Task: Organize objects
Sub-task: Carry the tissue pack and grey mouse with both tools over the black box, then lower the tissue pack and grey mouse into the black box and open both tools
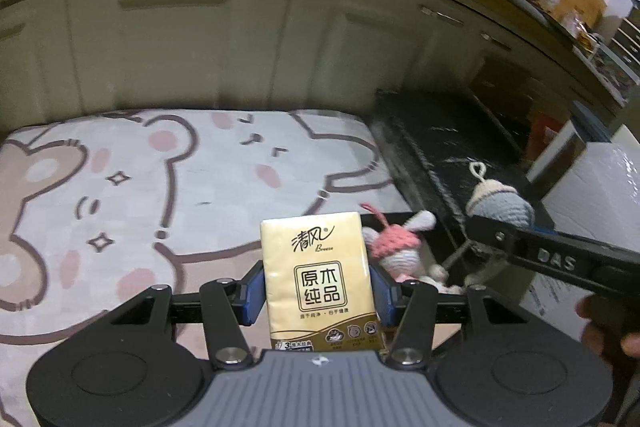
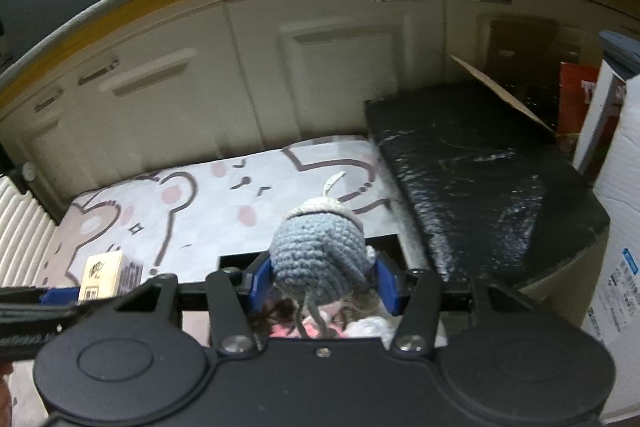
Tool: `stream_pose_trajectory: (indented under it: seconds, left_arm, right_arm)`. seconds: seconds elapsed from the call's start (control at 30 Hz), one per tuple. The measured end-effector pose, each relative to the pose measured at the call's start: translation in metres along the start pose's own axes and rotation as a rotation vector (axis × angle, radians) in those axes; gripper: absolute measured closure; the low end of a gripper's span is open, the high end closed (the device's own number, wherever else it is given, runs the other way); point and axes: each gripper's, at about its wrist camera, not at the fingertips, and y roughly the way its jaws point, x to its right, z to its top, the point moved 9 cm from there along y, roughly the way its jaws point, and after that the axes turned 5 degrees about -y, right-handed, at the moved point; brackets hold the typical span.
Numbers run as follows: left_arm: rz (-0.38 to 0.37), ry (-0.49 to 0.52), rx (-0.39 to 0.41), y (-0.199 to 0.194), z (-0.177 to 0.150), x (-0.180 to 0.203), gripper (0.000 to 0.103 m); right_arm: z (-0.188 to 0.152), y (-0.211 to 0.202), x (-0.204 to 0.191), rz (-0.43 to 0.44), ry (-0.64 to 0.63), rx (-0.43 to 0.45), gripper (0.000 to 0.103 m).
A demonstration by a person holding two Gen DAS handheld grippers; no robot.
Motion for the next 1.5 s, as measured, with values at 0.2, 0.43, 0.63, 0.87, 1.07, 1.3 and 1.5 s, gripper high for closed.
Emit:
stream_pose_trajectory:
  seconds: [0.2,0.43,0.63,0.87,1.07,1.3,1.5]
  left_arm:
    - [-0.046,0.028,-0.034,0.012,-0.006,0.017,0.049]
    - [-0.094,0.071,-0.080,0.026,-0.013,0.030,0.049]
    - [-0.127,0.104,-0.121,0.040,-0.016,0.036,0.049]
    - [-0.127,0.072,-0.175,0.060,-0.023,0.038,0.049]
    - [-0.123,-0.062,-0.229,0.077,-0.033,0.034,0.049]
    - [-0.093,-0.076,-0.235,0.083,-0.034,0.033,0.033]
    - [-0.082,-0.065,-0.244,0.083,-0.036,0.033,0.033]
  right_arm:
    - [-0.006,0.022,0.022,-0.051,-0.001,-0.022,0.048]
    - [-0.020,0.057,0.036,-0.082,-0.019,-0.096,0.048]
    - [-0.025,0.075,0.036,-0.051,-0.018,-0.131,0.044]
    - [-0.025,0.073,0.039,-0.034,0.022,-0.140,0.038]
    - [-0.033,0.071,0.044,-0.040,0.018,-0.163,0.038]
    - [-0.034,0.066,0.042,-0.025,0.002,-0.165,0.038]
    - [-0.037,0.065,0.037,-0.022,-0.027,-0.182,0.038]
